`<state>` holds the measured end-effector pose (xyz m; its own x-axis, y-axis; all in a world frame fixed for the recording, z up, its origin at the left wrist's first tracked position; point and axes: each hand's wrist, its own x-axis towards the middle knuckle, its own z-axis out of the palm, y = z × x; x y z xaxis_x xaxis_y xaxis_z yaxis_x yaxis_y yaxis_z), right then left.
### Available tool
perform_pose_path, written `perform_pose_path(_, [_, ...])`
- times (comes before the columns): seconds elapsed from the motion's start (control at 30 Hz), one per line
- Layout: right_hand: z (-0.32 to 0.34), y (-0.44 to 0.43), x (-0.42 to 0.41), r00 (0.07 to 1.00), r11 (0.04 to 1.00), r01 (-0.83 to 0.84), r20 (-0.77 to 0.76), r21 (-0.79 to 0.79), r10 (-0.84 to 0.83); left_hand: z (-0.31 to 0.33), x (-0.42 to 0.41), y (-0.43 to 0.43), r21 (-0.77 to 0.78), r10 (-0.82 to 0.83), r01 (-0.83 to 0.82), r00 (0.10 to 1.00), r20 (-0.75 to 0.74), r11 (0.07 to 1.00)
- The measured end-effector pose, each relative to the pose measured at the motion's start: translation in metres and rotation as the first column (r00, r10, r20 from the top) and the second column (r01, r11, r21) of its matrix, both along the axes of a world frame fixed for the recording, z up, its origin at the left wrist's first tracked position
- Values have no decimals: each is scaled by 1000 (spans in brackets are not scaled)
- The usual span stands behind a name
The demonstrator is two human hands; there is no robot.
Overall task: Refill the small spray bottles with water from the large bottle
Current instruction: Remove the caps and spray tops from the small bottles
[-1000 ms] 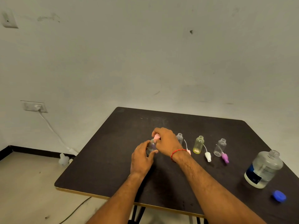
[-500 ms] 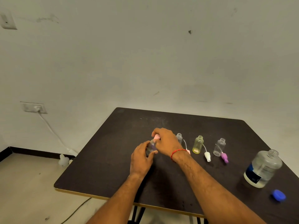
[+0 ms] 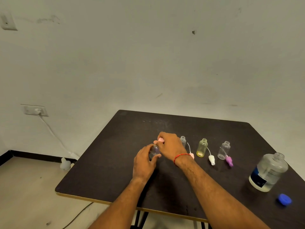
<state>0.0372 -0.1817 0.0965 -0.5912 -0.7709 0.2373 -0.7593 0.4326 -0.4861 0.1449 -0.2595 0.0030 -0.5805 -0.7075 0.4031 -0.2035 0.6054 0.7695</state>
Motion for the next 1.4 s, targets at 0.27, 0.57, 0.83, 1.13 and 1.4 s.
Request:
perform_pose_path(0.27, [3,8,1,996,993,-84,-22,-89,82,-5,-1,-1,22,1,-1,1000,10,1000])
perform_pose_path(0.57, [-22,27,-1,962,905,183,258,-385,-85,-5,-3,-3,62,36,-35,999,-14,997])
perform_pose_path(0.83, [-55,26,7,923,879,275,363,-389,-128,-3,-1,-2,88,77,-71,995,-60,994])
perform_pose_path(1.13, [-75,17,7,934,902,301,287,-309,-213,-4,-5,-4,90,85,-83,996,-17,992])
perform_pose_path(1.4, [-77,10,5,972,948,232,85,-217,-218,-6,-7,-5,97,80,-80,997,4,992])
